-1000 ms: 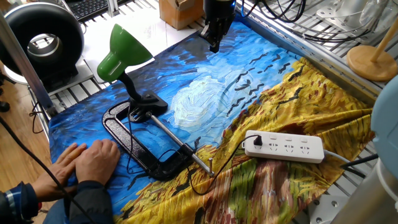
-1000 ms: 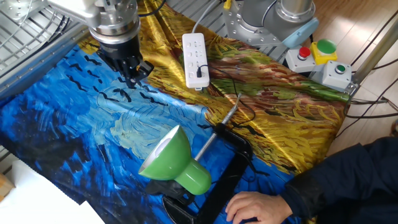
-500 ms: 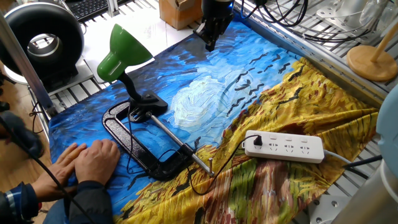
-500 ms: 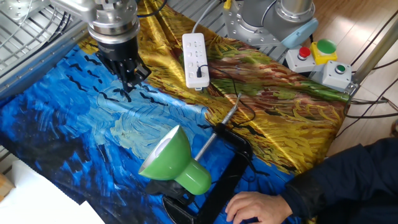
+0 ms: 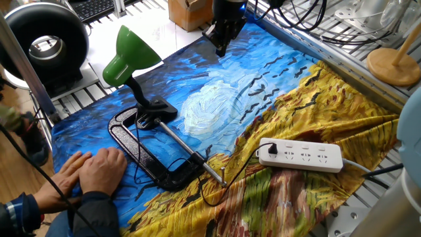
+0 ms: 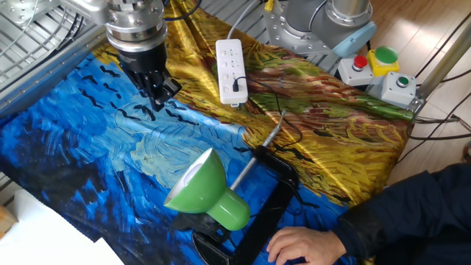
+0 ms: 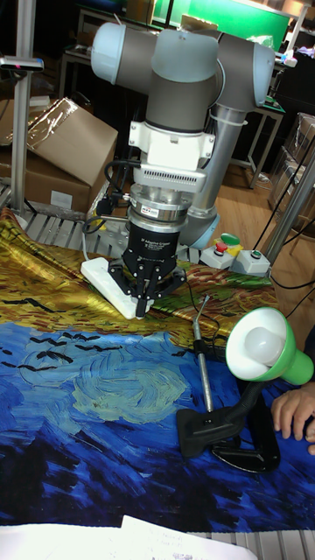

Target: Turn on the desk lamp by pressing the button

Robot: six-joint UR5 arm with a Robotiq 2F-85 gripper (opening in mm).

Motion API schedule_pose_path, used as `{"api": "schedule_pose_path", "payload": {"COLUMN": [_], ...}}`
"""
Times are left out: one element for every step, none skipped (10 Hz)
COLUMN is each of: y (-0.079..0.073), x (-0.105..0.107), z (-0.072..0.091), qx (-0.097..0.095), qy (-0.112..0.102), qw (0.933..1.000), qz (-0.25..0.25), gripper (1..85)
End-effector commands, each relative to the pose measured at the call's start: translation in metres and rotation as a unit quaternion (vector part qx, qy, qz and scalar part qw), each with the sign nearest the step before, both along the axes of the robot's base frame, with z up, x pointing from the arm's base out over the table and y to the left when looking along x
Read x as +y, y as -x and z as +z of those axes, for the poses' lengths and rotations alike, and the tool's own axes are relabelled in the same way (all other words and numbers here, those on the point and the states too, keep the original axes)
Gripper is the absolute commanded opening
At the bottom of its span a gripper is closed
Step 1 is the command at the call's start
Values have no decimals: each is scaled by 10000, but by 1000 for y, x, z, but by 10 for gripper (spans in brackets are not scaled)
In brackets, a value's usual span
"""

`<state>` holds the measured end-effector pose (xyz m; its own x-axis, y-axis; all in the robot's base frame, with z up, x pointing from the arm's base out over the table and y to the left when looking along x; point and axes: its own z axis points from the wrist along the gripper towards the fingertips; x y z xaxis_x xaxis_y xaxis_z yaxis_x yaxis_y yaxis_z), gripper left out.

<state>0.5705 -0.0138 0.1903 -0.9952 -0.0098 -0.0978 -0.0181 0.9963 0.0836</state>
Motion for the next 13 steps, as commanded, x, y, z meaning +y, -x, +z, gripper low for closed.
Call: {"api": "schedule_pose_path", "payload": {"y": [-8, -1, 1, 5, 15, 21, 27, 23, 36, 34, 32, 24, 20], "x": [4, -1, -15, -18, -17, -17, -6, 3, -7, -22, -17, -13, -13], "z": [3, 1, 0, 0, -1, -1, 0, 0, 0, -1, -1, -1, -1], "qx": [-158, -44, -7, 66, 266, 380, 500, 443, 675, 628, 586, 426, 344], "qy": [-73, 30, 313, 374, 345, 332, 113, -59, 134, 416, 326, 265, 268], "qw": [9998, 9997, 9988, 9980, 9980, 9982, 9986, 9990, 9975, 9966, 9971, 9972, 9969], "qz": [88, 220, 376, 501, 466, 325, 150, 77, 183, 331, 350, 553, 656], "gripper": [10, 10, 10, 10, 10, 10, 10, 10, 10, 10, 10, 13, 10]}}
